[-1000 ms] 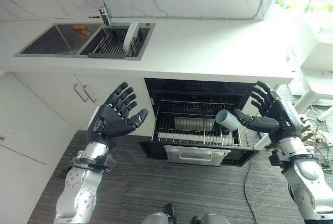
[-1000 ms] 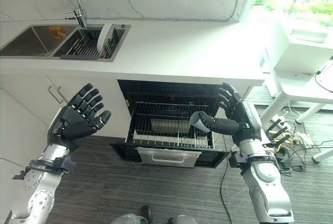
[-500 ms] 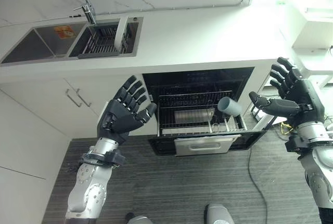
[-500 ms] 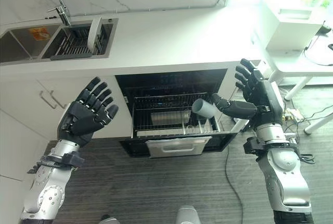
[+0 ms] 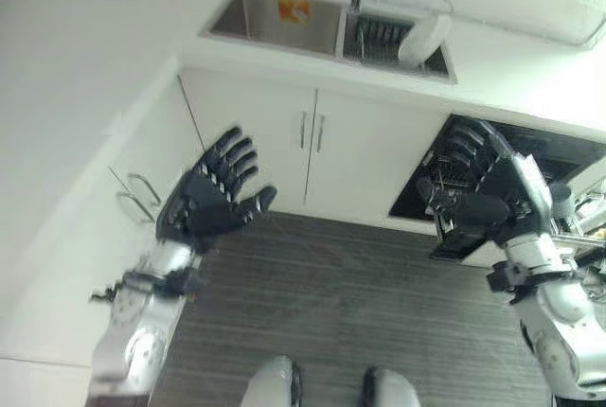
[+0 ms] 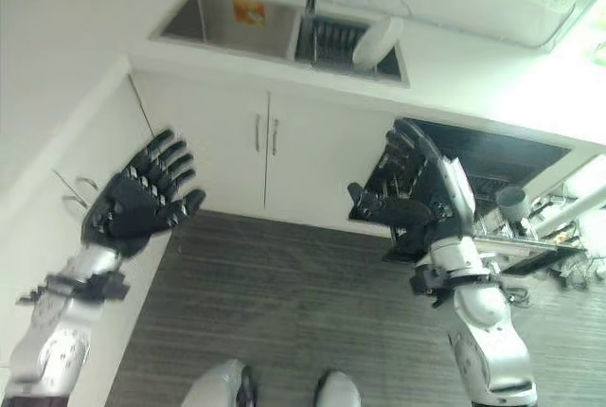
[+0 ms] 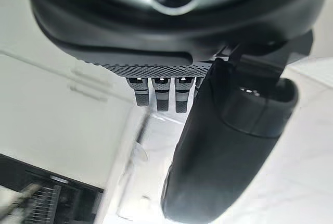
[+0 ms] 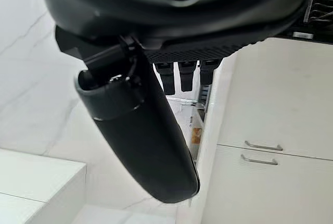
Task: Place the dishes in the dishwasher.
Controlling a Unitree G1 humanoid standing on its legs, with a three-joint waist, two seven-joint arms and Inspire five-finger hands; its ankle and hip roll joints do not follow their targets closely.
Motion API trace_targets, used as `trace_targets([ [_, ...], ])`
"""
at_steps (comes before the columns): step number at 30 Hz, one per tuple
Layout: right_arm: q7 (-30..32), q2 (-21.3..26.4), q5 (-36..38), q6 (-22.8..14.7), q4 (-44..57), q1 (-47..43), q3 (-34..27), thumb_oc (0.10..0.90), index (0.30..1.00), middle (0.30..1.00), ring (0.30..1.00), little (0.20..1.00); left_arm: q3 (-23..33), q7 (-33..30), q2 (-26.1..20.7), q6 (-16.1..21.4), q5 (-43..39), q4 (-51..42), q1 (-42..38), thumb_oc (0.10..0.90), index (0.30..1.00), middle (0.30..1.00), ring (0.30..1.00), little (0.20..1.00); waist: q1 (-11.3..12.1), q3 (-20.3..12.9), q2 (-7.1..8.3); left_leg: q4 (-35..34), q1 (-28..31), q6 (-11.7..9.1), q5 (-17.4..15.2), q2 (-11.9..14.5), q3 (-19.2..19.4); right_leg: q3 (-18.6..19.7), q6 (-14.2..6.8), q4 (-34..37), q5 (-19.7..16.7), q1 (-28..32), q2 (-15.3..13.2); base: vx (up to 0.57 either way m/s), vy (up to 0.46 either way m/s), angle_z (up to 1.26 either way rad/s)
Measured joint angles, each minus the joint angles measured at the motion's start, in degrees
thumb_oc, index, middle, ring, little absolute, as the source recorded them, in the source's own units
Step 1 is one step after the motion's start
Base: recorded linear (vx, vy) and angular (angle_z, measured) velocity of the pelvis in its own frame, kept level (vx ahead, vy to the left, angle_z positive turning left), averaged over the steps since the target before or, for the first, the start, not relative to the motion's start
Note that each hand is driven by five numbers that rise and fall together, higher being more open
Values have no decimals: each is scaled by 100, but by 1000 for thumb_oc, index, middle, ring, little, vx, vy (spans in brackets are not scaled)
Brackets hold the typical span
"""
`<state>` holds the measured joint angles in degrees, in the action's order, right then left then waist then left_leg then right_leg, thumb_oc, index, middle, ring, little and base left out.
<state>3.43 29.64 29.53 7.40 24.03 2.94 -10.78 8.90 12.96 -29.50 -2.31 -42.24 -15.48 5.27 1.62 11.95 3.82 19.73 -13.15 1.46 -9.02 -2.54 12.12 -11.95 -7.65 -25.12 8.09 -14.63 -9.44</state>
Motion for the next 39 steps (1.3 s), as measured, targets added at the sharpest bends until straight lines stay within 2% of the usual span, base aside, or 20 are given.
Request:
trace_targets([
  [1,77,-115,1,-40,-32,-20,-46,800,900,900,900,900,3,13,-81,48,7,36,2,800,900,900,900,900,-69,-37,140,334,-99,-366,-455,-23,201,69,171,213,-109,144,-114,34,-34,14],
  [2,90,-122,1,-126,-42,-76,-158,800,900,900,900,900,1,39,-330,135,11,7,-59,800,900,900,900,900,-235,-37,242,1622,-463,487,-772,47,-132,356,24,191,-240,175,-371,29,-47,0],
  [3,86,30,1,-232,-44,-159,-229,800,900,900,900,900,43,40,-371,235,34,-52,-58,800,900,900,900,900,-295,-62,-124,1874,-503,370,-1007,493,-342,555,-602,-158,-52,147,-317,39,-64,-12],
  [4,85,-20,-2,-223,-36,-155,-217,800,900,900,900,900,86,23,-236,238,43,-21,-121,800,900,900,900,900,-260,-63,-84,1823,-426,331,-1032,314,-224,785,-619,-429,108,68,-414,39,-64,-54],
  [5,53,-21,0,-202,-27,-111,-166,800,900,900,900,900,110,-1,-58,245,39,5,-147,800,900,900,900,900,-262,-73,-84,1374,-269,333,-791,117,-130,796,-364,-564,264,-3,-357,62,-101,-14],
  [6,70,-23,0,-219,-30,-38,-168,800,900,900,900,900,6,-5,21,250,39,20,-255,800,900,900,900,900,-380,-63,-123,680,-41,23,-465,-56,-140,661,-27,-278,329,121,-164,61,-125,8],
  [7,89,-5,-1,-244,-45,-53,-156,800,900,900,900,900,-58,32,-144,362,40,-46,-356,800,900,900,900,900,-484,-75,-34,1281,-131,606,-759,12,-145,707,-5,110,227,350,-236,101,-209,-8],
  [8,131,-11,-3,-196,-113,-124,-125,800,900,900,900,900,-108,-46,52,429,72,-16,-443,800,900,900,900,900,-401,-40,-231,947,219,378,-743,86,-378,659,-228,-160,287,138,-255,86,-187,-22],
  [11,147,17,-4,-222,-134,-133,-138,800,900,900,900,900,-155,-149,31,498,105,-112,-489,800,900,900,900,900,-460,-50,-283,-156,681,428,-123,-136,-294,452,51,73,332,217,229,67,-158,3],
  [12,155,36,-4,-228,-134,-145,-140,800,900,900,900,900,-156,-201,31,511,162,-111,-500,800,900,900,900,900,-448,-52,-286,-337,770,449,-29,-216,-293,371,320,62,349,276,402,66,-195,13],
  [17,89,39,3,-225,-141,-160,-132,800,900,900,900,900,-157,-387,43,512,331,-106,-486,800,900,900,900,900,-436,-70,-352,-476,883,502,35,-325,-268,388,550,-4,446,361,551,76,-194,3],
  [20,60,76,54,-229,-146,-166,-132,800,900,900,900,900,-243,-373,66,519,486,-109,-466,800,900,900,900,900,-446,-79,-359,-680,1128,359,126,-331,-215,417,675,-70,484,483,573,64,-205,-8],
  [22,15,126,105,-232,-153,-171,-112,800,900,900,900,900,-288,-377,152,520,494,-111,-449,800,900,900,900,900,-413,-80,-247,-423,1070,-29,347,-376,-27,542,954,-147,603,492,570,19,-194,-3],
  [23,-17,141,105,-242,-181,-191,-105,800,900,900,900,900,-328,-379,156,528,496,-119,-493,800,900,900,900,900,-430,-72,-84,491,567,-172,427,-335,113,675,1214,-328,637,377,457,51,-83,8],
  [25,-67,149,105,-241,-201,-121,-92,800,900,900,900,900,-475,-362,189,530,595,-174,-409,800,900,900,900,900,-380,-60,22,1819,-96,-260,438,105,381,680,1259,-330,605,481,432,101,-25,-4],
  [27,-95,147,105,-241,-206,-146,-65,800,900,900,900,900,-555,-350,189,529,692,-213,-395,800,900,900,900,900,-379,-60,42,1240,-89,-314,324,563,288,671,1260,-256,562,523,616,150,83,-15],
  [30,-90,113,103,-240,-390,-341,81,800,900,900,900,900,-641,-345,188,528,692,-195,-385,800,900,900,900,900,-438,-65,15,-478,190,-363,362,628,120,717,1200,32,395,619,843,209,176,-12],
  [33,-295,42,106,-230,-649,-367,146,800,900,900,900,900,-622,-223,336,536,687,-90,-23,800,900,900,900,900,-236,101,-536,-337,-644,-494,476,723,-707,1083,1149,784,189,1192,1557,386,227,-69],
  [36,-412,290,121,-212,-641,-290,124,800,900,900,900,900,-620,-226,603,572,677,-82,6,800,900,900,900,900,-226,65,-747,-298,-860,-456,498,728,-621,1171,1309,547,437,1302,1657,244,217,-43],
  [39,-560,293,226,-212,-628,-291,91,800,900,900,900,900,-598,-228,599,681,678,-102,-21,800,900,900,900,900,-273,53,-740,-435,-624,-343,575,651,-650,1422,1220,482,511,1359,1660,217,188,-36],
])
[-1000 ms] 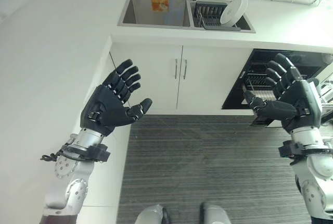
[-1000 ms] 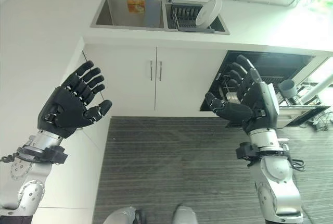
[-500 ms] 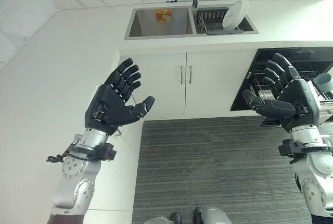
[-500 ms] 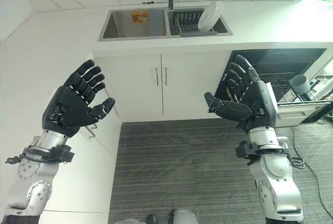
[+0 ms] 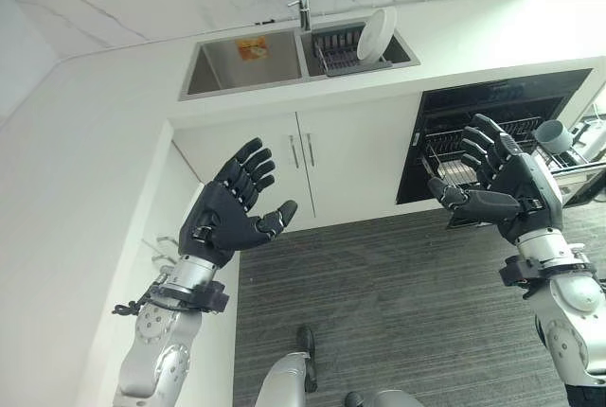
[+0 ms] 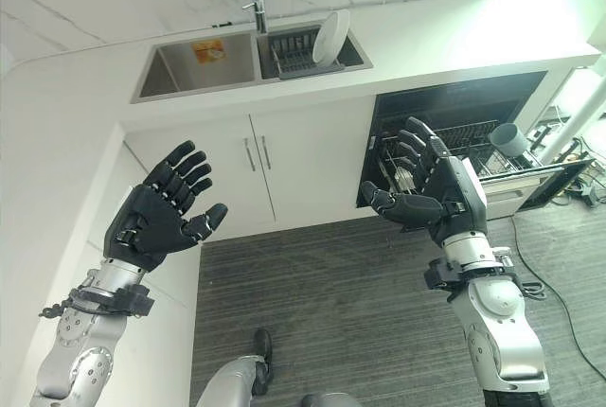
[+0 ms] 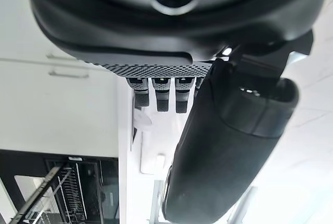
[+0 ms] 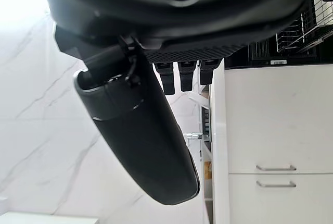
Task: Place the dishes in the dishwasher.
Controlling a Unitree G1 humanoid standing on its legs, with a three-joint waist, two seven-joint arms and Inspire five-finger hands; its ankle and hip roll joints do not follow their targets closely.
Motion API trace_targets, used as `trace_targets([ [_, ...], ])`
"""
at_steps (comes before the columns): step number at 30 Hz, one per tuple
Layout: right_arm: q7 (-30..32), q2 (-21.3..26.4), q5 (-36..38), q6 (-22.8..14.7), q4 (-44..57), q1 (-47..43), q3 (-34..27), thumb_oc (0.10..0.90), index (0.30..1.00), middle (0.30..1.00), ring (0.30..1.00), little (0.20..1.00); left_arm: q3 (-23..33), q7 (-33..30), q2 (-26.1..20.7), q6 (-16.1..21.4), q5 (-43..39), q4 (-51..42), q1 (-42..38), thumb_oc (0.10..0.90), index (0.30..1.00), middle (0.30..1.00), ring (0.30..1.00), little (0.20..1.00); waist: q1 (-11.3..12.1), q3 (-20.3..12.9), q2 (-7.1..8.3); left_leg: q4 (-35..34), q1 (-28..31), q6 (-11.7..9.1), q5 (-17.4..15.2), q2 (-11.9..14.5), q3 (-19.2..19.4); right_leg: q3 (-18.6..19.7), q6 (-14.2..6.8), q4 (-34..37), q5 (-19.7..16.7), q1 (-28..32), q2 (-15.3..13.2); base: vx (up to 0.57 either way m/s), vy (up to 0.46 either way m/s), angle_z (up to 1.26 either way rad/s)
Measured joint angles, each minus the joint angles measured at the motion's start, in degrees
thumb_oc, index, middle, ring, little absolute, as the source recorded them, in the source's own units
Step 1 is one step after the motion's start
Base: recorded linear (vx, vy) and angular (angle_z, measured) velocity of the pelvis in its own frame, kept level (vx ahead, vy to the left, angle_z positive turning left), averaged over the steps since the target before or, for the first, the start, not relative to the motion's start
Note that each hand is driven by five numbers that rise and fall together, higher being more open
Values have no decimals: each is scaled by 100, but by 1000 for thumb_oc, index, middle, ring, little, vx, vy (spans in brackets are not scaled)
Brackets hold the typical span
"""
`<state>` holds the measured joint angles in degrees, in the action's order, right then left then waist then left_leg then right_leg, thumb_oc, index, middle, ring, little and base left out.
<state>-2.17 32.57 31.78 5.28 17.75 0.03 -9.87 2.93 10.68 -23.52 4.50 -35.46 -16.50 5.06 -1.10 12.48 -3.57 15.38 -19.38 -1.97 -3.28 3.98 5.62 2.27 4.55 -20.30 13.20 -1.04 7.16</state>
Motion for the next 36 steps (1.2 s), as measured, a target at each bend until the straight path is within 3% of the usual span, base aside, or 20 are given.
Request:
trace_targets([
  [1,-42,3,0,1,8,0,-3,800,900,900,900,900,4,-6,0,0,0,4,-1,800,900,900,900,900,-18,-5,-8,-208,258,59,42,-44,-4,26,-61,-46,32,30,-26,231,196,-43],
  [3,-39,36,1,12,80,10,-7,800,900,900,900,900,1,1,-18,-1,16,21,-86,800,900,900,900,900,-42,0,25,-413,600,459,901,-140,69,25,-446,-278,290,150,-165,283,228,-25],
  [9,-138,-166,1,-2,366,-10,30,800,900,900,900,900,56,109,-44,119,113,23,-618,800,900,900,900,900,182,-217,501,-372,1000,789,365,-612,269,-865,-933,-387,329,446,-902,209,117,-1],
  [11,-223,-388,-8,-2,367,-7,33,800,900,900,900,900,201,133,-83,221,385,31,-589,800,900,900,900,900,184,-205,500,-479,1217,874,290,-522,230,-1204,-1436,-1040,189,156,-1042,139,-77,-3],
  [13,-327,-593,-14,-20,378,-114,211,800,900,900,900,900,432,139,-181,329,486,34,-520,800,900,900,900,900,301,-197,496,-502,1359,772,137,-288,620,-1808,-1473,-985,5,-236,-1710,116,-284,-82],
  [14,-375,-736,-13,-109,369,-193,361,800,900,900,900,900,532,108,-315,373,478,96,-531,800,900,900,900,900,446,-200,549,-214,1240,517,-55,-180,940,-2451,-1467,-821,-133,-477,-2343,114,-276,-147],
  [15,-410,-731,-18,-132,376,-270,600,800,900,900,900,900,636,60,-484,371,473,108,-482,800,900,900,900,900,494,-198,578,-98,1249,640,-208,-103,1272,-2634,-1497,-476,-297,-652,-2818,203,-278,-120],
  [17,-502,-738,-23,-132,392,-257,902,800,900,900,900,900,635,18,-700,376,473,128,-466,800,900,900,900,900,450,-167,691,149,1152,461,-456,-103,1365,-2209,-1964,67,-769,-1135,-3466,293,-308,-62],
  [18,-509,-736,-23,-124,391,-251,923,800,900,900,900,900,619,-14,-687,375,474,130,-467,800,900,900,900,900,409,-170,749,239,1106,474,-481,-118,1369,-1920,-2058,153,-926,-1290,-3514,313,-329,-16],
  [20,-466,-749,-27,-108,352,-188,888,800,900,900,900,900,523,-14,-665,375,476,187,-441,800,900,900,900,900,212,-141,707,455,975,528,-544,-91,1075,-784,-1988,247,-1029,-1453,-3180,300,-374,55],
  [21,-457,-740,-24,-101,356,-118,827,800,900,900,900,900,485,-3,-668,375,478,182,-425,800,900,900,900,900,127,-120,674,541,915,463,-533,-37,890,-448,-1911,236,-1066,-1369,-2918,331,-530,86],
  [22,-456,-715,-24,-94,357,-40,768,800,900,900,900,900,487,-6,-669,375,477,174,-387,800,900,900,900,900,147,-123,683,567,921,356,-517,-11,778,-454,-1818,210,-1072,-1326,-2743,262,-452,65],
  [23,-472,-706,-22,-86,367,3,722,800,900,900,900,900,496,-15,-672,375,478,154,-360,800,900,900,900,900,150,-132,715,577,933,322,-508,-4,748,-543,-1748,232,-1052,-1230,-2663,264,-463,51],
  [24,-470,-605,-5,-55,296,7,668,800,900,900,900,900,517,-137,-612,447,478,88,-250,800,900,900,900,900,245,-158,804,598,957,132,-477,15,683,-1065,-1491,-51,-863,-1153,-2610,176,-289,46],
  [26,-373,-264,-4,68,174,-77,581,800,900,900,900,900,514,-228,-446,457,485,-260,65,800,900,900,900,900,322,-145,548,469,969,-124,-448,406,452,-1301,-1261,-25,-829,-1064,-2191,253,-423,31],
  [28,-309,-125,18,223,123,-219,616,800,900,900,900,900,513,-305,-446,456,486,-445,-11,800,900,900,900,900,298,-154,519,3,1226,-437,-79,728,512,-1513,-948,-316,-573,-1072,-1938,212,-409,5],
  [30,-337,-9,75,256,182,-234,591,800,900,900,900,900,458,-302,-433,465,482,-627,-28,800,900,900,900,900,311,-217,484,-228,1407,-553,111,986,517,-1554,-711,-663,-200,-1142,-1668,117,-310,-11],
  [34,-344,77,96,298,212,-149,436,800,900,900,900,900,246,-224,-303,456,392,-621,-183,800,900,900,900,900,255,-245,408,-527,1393,-295,931,1127,600,-1858,-348,-954,65,-1168,-1578,39,-202,18],
  [35,-337,121,93,300,214,-32,326,800,900,900,900,900,187,-132,-143,454,269,-608,-198,800,900,900,900,900,224,-263,370,-617,1365,-226,1134,1120,886,-2135,-332,-854,71,-1094,-1667,28,-69,75],
  [36,-297,117,90,329,185,64,223,800,900,900,900,900,157,-21,-27,452,149,-607,-178,800,900,900,900,900,161,-263,366,-510,1341,-270,992,1083,1227,-2394,-318,-745,75,-972,-1758,57,-40,94],
])
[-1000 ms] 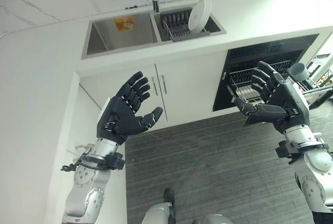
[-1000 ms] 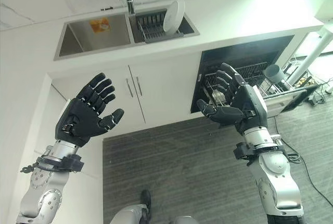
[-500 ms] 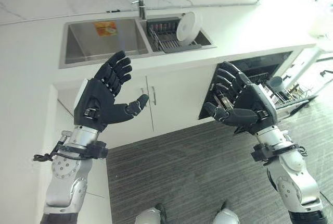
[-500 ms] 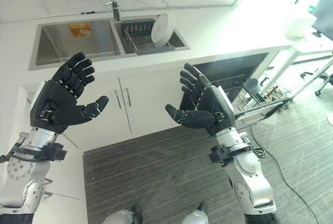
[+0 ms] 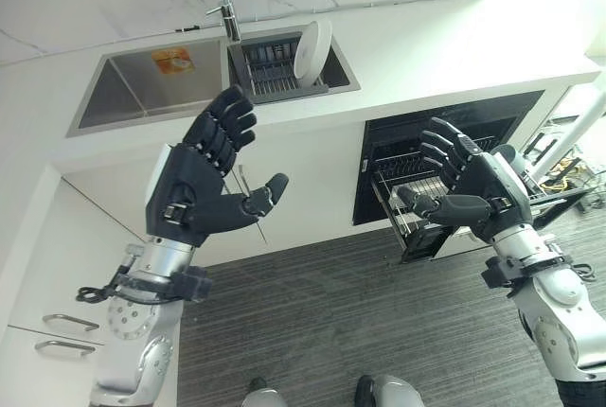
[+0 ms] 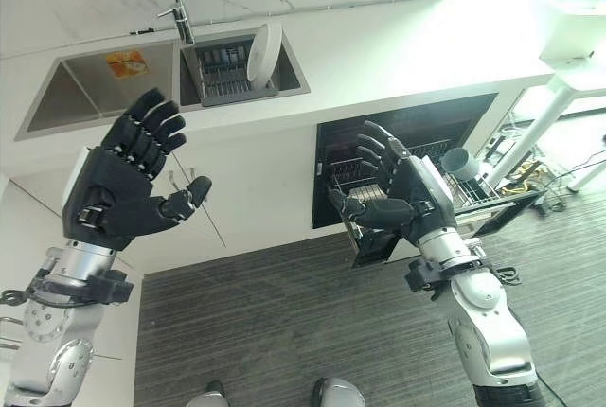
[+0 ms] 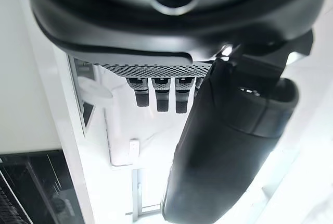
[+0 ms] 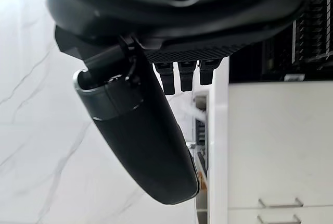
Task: Place the dishes in the dishwasher.
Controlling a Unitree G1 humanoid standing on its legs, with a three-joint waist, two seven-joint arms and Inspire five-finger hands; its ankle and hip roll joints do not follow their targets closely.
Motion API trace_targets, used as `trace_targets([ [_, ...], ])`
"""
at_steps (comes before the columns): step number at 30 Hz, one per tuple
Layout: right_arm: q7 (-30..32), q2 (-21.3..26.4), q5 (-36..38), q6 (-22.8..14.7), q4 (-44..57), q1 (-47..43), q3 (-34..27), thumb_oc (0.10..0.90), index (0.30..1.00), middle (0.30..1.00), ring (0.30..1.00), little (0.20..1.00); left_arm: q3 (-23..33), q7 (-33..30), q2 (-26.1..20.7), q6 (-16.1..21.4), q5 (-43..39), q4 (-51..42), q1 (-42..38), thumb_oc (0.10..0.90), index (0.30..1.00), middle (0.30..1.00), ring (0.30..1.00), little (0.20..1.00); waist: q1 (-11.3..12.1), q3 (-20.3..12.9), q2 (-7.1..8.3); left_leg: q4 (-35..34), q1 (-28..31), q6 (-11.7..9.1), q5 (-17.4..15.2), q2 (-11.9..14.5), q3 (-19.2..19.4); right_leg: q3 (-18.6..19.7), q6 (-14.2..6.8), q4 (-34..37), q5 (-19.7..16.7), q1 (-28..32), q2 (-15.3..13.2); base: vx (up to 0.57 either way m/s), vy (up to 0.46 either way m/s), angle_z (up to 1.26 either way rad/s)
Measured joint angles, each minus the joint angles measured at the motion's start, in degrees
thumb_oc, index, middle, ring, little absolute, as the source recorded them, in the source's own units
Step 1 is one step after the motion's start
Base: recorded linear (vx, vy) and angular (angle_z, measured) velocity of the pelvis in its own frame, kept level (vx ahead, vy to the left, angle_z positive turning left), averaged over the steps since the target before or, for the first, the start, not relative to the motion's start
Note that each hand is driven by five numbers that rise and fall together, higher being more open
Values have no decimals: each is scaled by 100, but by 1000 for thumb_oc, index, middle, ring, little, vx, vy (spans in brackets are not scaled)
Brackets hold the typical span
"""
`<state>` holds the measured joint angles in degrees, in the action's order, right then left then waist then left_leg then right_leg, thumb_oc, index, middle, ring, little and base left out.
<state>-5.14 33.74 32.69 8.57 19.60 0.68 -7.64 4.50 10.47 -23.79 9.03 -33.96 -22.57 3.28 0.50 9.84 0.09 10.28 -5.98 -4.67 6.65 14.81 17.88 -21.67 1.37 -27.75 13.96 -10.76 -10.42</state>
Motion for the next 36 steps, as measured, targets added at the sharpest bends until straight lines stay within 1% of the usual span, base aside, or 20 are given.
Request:
trace_targets([
  [1,51,0,-2,20,-37,57,-15,800,900,900,900,900,-7,50,23,-11,-121,4,13,800,900,900,900,900,-46,-1,-11,147,4,-48,-192,-103,240,-108,15,100,-9,146,8,66,-10,86],
  [3,55,-26,-3,2,-35,89,-18,800,900,900,900,900,35,152,16,6,-222,3,21,800,900,900,900,900,18,-14,-32,309,6,-54,-805,-706,-224,96,51,253,-29,243,85,46,22,37],
  [4,54,-63,-13,1,-36,89,-16,800,900,900,900,900,34,180,13,6,-267,5,40,800,900,900,900,900,56,-27,-95,306,12,23,-928,-912,-248,86,66,260,-44,246,164,59,69,12],
  [5,92,-231,-91,-12,-36,98,-18,800,900,900,900,900,39,273,11,6,-379,17,14,800,900,900,900,900,41,-56,-191,327,4,204,-1038,-893,-223,53,66,222,-43,248,293,55,127,18],
  [8,162,-397,-99,-36,-34,113,5,800,900,900,900,900,35,389,3,3,-393,37,-33,800,900,900,900,900,-21,-26,-94,405,-2,239,-1162,-911,-257,46,73,240,-52,246,272,47,241,8],
  [10,187,-403,-101,-90,-32,149,-5,800,900,900,900,900,35,392,-4,2,-394,78,-81,800,900,900,900,900,-66,-25,-86,541,-8,389,-1266,-1052,-245,77,-10,279,-113,297,131,62,347,0],
  [14,116,-441,-116,-171,-22,190,-7,800,900,900,900,900,37,397,-7,-5,-397,79,-301,800,900,900,900,900,-47,-29,-28,867,-310,601,-1425,-1175,-253,66,-264,287,-199,157,-47,55,247,7],
  [15,-73,-698,-117,-428,265,184,-7,800,900,900,900,900,226,396,-234,-50,-397,183,-312,800,900,900,900,900,-29,-54,156,658,-190,1013,-1484,-1804,-53,207,-751,492,-685,229,-649,0,0,0],
  [16,-64,-698,-170,-443,264,179,5,800,900,900,900,900,217,391,-229,-48,-412,183,-307,800,900,900,900,900,-79,-57,150,652,-191,1005,-1449,-1792,-68,272,-791,484,-656,183,-596,-64,-119,1],
  [18,-3,-651,-551,-545,269,19,227,800,900,900,900,900,197,338,-193,-42,-469,185,-250,800,900,900,900,900,-182,-82,132,600,-251,1022,-1402,-1775,-66,812,-837,566,-622,77,-354,-62,-168,-2],
  [20,-13,-636,-573,-603,268,-112,429,800,900,900,900,900,109,259,-193,-45,-465,180,-251,800,900,900,900,900,-185,-99,109,519,-275,1016,-1344,-1707,26,964,-773,603,-660,6,-198,-15,-145,-23],
  [27,-126,-512,-566,-649,298,571,-25,800,900,900,900,900,185,274,-129,-45,-863,135,268,800,900,900,900,900,-205,-196,149,200,-40,755,-1165,-1487,54,1088,-499,592,-512,18,141,63,-170,-14],
  [28,-119,-380,-562,-653,254,606,-57,800,900,900,900,900,187,261,-100,-45,-867,173,298,800,900,900,900,900,-172,-193,173,127,46,614,-1042,-1470,80,1111,-419,467,-413,13,184,75,-141,0],
  [29,-116,-362,-560,-653,189,601,-60,800,900,900,900,900,180,242,-121,-54,-867,203,281,800,900,900,900,900,-191,-177,336,351,2,337,-892,-1518,53,1354,-277,375,-235,-2,234,65,-43,16],
  [30,-108,-380,-554,-662,153,596,-77,800,900,900,900,900,162,249,-86,-64,-865,228,206,800,900,900,900,900,-163,-126,530,1085,-333,36,-696,-1511,-72,1369,-134,231,-161,-14,131,135,50,23],
  [31,-115,-390,-553,-666,138,591,-78,800,900,900,900,900,135,254,7,-62,-864,235,208,800,900,900,900,900,-109,-96,618,1987,-872,-149,-611,-1325,-304,1378,-84,270,-198,104,58,180,142,12],
  [32,-112,-417,-552,-693,139,585,-81,800,900,900,900,900,97,265,49,-59,-862,238,223,800,900,900,900,900,-31,-84,612,2006,-1062,-100,-737,-1086,-276,1313,-108,349,-193,143,164,309,300,10],
  [33,-112,-405,-546,-729,87,420,-55,800,900,900,900,900,29,316,47,-43,-852,234,187,800,900,900,900,900,-55,-65,292,802,-1160,21,-872,-637,-284,1223,-191,414,-160,208,513,302,295,5],
  [35,-113,-427,-544,-770,-54,243,-60,800,900,900,900,900,12,462,44,-33,-838,234,197,800,900,900,900,900,-22,89,-57,603,-1472,-44,-861,-269,-581,1158,-162,443,-142,247,850,245,226,-7],
  [36,-152,-411,-543,-769,-52,319,-84,800,900,900,900,900,15,525,44,-33,-837,240,234,800,900,900,900,900,-19,155,-118,561,-1547,-56,-838,-285,-728,1134,-106,412,-109,274,893,216,202,-12],
])
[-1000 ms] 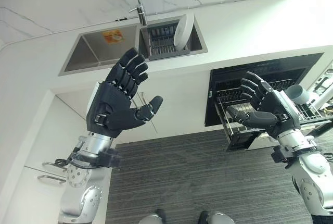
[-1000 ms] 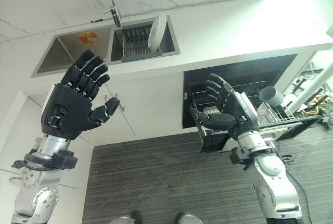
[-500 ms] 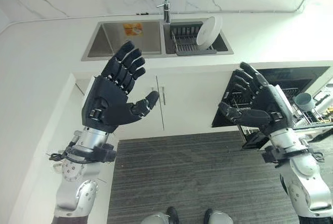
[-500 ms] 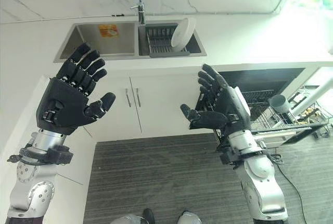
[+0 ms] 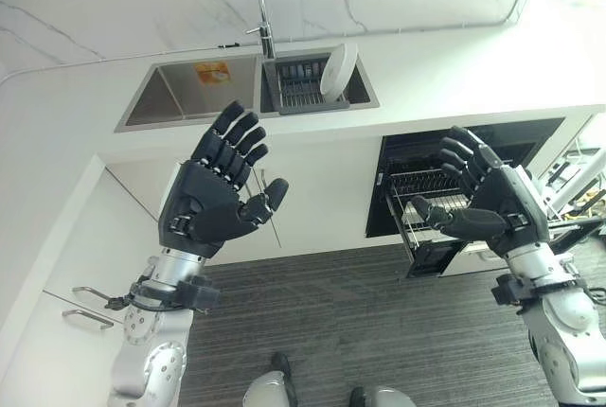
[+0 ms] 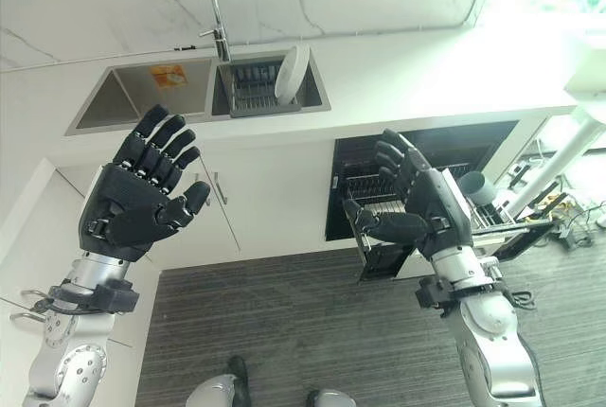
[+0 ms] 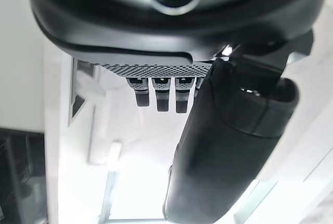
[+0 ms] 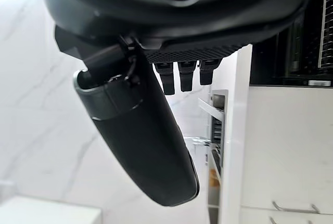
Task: Place the dishes in the dishwasher.
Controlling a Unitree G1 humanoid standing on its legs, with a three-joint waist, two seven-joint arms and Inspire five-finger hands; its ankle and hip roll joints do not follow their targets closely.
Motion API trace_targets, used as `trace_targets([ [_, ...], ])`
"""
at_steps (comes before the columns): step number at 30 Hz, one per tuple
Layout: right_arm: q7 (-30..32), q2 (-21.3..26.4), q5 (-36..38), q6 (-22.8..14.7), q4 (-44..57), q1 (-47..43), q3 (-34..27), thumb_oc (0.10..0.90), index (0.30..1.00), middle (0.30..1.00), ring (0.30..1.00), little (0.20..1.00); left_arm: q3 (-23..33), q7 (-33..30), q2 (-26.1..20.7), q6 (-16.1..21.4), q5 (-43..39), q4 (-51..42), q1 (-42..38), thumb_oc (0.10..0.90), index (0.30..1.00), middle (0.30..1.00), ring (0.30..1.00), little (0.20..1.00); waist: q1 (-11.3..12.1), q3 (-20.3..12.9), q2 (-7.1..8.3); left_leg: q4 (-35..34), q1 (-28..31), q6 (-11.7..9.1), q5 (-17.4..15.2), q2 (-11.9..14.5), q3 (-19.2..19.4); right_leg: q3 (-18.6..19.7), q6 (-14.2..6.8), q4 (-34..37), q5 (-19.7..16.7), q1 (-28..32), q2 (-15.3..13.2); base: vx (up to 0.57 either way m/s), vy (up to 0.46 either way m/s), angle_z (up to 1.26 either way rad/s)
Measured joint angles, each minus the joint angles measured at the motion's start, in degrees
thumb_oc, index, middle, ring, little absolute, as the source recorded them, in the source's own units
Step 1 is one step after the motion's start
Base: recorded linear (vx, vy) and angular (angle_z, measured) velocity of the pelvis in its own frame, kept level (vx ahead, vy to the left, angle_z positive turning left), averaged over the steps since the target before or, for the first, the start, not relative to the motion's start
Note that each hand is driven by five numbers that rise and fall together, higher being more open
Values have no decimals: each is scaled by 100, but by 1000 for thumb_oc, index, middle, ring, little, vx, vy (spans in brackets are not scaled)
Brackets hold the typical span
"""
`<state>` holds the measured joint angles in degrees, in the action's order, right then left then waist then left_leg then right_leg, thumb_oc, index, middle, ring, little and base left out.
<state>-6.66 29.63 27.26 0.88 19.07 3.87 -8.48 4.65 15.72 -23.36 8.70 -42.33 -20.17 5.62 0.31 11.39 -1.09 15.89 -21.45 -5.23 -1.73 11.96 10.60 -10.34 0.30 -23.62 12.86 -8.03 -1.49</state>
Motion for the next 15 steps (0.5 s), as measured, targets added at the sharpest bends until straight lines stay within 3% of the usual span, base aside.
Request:
trace_targets([
  [4,-190,41,0,0,60,192,53,800,900,900,900,900,104,16,0,373,84,-17,-6,800,900,900,900,900,-10,21,-18,-50,-22,-46,36,-44,-169,137,150,39,105,167,105,248,204,-26],
  [6,-219,36,296,-6,198,190,-9,800,900,900,900,900,379,-28,0,713,508,-137,-100,800,900,900,900,900,-5,-18,-84,-122,401,11,62,-200,-117,324,149,79,174,366,112,272,210,-43],
  [7,-216,19,295,-15,255,191,-30,800,900,900,900,900,410,-39,-11,785,616,-139,-163,800,900,900,900,900,-10,-28,-114,-159,518,83,144,-244,-113,331,100,62,226,410,110,234,173,-27],
  [9,-227,20,259,-28,466,189,-18,800,900,900,900,900,449,-154,-60,802,794,-154,-362,800,900,900,900,900,4,-29,-86,-207,671,454,625,-378,-2,362,-111,14,389,529,-34,122,90,-3],
  [12,-240,8,247,-53,712,-61,27,800,900,900,900,900,447,-328,-126,784,895,-160,-676,800,900,900,900,900,33,-53,57,-186,714,674,478,-793,84,275,-335,86,465,643,-479,105,73,19],
  [15,-249,-24,211,-52,692,-511,113,800,900,900,900,900,412,-432,-184,793,1091,-185,-988,800,900,900,900,900,307,-71,178,-191,826,834,303,-1071,93,-24,-514,325,401,876,-761,133,111,19],
])
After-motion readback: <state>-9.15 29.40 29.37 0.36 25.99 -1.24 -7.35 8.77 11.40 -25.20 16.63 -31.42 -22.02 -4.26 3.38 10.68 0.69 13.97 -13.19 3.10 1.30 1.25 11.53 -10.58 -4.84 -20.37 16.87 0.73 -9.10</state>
